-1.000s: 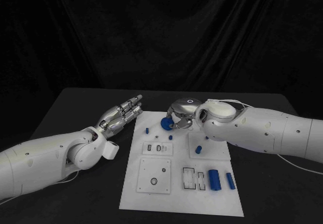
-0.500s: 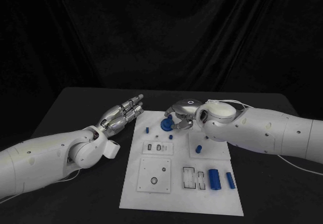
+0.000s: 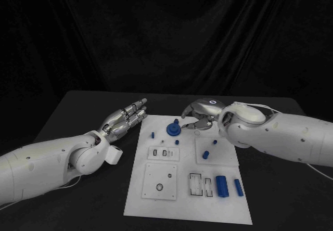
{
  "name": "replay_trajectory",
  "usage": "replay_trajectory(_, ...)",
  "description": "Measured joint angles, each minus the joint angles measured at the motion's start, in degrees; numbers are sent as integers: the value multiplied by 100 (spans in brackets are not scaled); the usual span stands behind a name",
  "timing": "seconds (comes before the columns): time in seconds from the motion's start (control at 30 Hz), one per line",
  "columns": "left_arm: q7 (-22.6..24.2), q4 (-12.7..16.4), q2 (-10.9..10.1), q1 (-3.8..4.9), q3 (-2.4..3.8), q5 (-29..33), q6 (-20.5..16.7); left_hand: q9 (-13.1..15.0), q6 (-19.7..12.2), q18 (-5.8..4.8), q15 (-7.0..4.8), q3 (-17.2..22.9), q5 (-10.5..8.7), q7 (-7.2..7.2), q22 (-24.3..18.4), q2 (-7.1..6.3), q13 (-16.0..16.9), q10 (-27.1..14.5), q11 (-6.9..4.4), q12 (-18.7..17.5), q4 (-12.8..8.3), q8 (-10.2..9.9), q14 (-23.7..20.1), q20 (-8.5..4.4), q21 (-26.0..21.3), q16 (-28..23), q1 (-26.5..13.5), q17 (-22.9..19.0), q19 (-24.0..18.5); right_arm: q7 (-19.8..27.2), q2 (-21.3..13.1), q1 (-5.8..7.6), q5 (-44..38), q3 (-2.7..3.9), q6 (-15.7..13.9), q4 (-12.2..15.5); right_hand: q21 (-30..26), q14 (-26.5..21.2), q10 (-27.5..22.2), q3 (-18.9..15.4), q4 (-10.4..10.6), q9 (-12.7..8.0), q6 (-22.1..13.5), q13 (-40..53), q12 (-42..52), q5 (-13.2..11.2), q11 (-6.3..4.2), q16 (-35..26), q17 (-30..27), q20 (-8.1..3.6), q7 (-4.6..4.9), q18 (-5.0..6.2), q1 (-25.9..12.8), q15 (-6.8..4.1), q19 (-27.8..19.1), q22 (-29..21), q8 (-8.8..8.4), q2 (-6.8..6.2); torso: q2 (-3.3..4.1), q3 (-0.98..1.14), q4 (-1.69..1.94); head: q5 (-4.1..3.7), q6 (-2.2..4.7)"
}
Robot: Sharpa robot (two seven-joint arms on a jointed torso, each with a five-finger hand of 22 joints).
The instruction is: Assemble the parts on the task board
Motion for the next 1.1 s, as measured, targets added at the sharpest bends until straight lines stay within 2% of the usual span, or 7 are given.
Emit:
replay_trajectory(0.13, -5, 11, -34, -1, 0, 0, -5, 3, 0, 0, 0, 0, 0, 0, 0, 0, 0, 0, 0, 0, 0, 0, 0, 0, 0, 0, 0, 1, 0, 28, -561, 176, 469, 6, -40, 342, 6, -8, 21, -57, -58, -10, -37, 0, 0, 26, 20, 0, 0, 24, -4, 0, 159, 8, 3, 0, -11, 14, -4, 1, -6, -8, 2)
replay_trajectory(0.2, -7, 16, -41, -2, -1, 0, -7, 6, 11, 0, 0, 0, 0, 11, 0, 0, 0, 0, 0, 0, 0, 0, 0, 0, 0, 0, 0, 1, 0, 14, -822, 229, 620, 7, -24, 452, 46, -8, 21, -88, -89, -48, -150, 0, 0, 73, 20, 0, 0, 42, -1, 0, 241, 8, 20, 0, -79, -21, -9, 1, -14, -17, 2)
replay_trajectory(0.33, -9, 25, -34, -2, -1, -1, -9, 6, 21, 0, 0, 0, 0, 21, 0, 0, 1, 0, 0, 0, 0, 0, 0, 0, 0, 0, 0, 2, 0, -47, -1249, 273, 722, -6, 59, 606, 46, -8, 21, -136, -86, -193, -480, 0, 0, 89, 21, 0, 3, 42, -43, 1, 344, 8, 21, -1, -290, -54, -18, 1, -31, -33, 5)
replay_trajectory(0.47, -9, 25, -30, -3, 0, -1, -10, 6, 21, 0, 0, 0, 0, 21, 0, 0, 1, 0, 0, 0, 0, 0, 0, 0, 0, 0, 0, 2, 0, -113, -1607, 276, 561, -16, 160, 713, 69, -3, 23, -173, -81, -294, -645, 0, 0, 89, -45, 0, 5, 10, -162, 1, 429, 3, 53, -1, -384, -94, -27, -3, -49, -25, -14)
replay_trajectory(0.6, -9, 20, -23, -7, 0, -1, -10, 6, 21, 0, 6, 0, 0, 20, 0, 0, 2, 0, 0, 0, 0, 0, -6, 0, 0, 0, 0, 3, 0, -186, -1860, 197, 266, -17, 225, 739, 76, 13, 2, -189, -64, -325, -673, 0, 0, 94, -65, 0, 4, -10, -192, 1, 456, -13, 73, -1, -404, -75, -36, -9, -68, -5, -37)
replay_trajectory(0.8, -11, 14, -19, -23, -1, -1, -10, 5, 21, 0, 21, 0, 0, 20, 0, 0, 2, 0, 0, 0, 0, 0, -21, 0, 0, 0, 0, 3, 0, -270, -2058, -17, -119, -26, 258, 740, 76, -7, 22, -191, -62, -334, -672, 0, 0, 112, -85, 0, 4, -11, -193, 1, 483, -34, 73, -2, -404, -103, -43, -14, -96, 21, -40)
replay_trajectory(1.1, -18, -3, -19, -39, -1, -1, -7, 5, 21, 0, 20, 0, 0, 20, 0, 0, 3, 1, 4, 0, -1, 0, -21, 0, 0, 0, 0, -1, 0, -297, -2080, -184, -406, -26, 253, 670, 45, 13, 22, -253, 0, -347, -619, -1, 0, 77, -85, 0, 4, -41, -205, 0, 523, -55, 42, -2, -404, -143, -43, -9, -94, 10, -45)
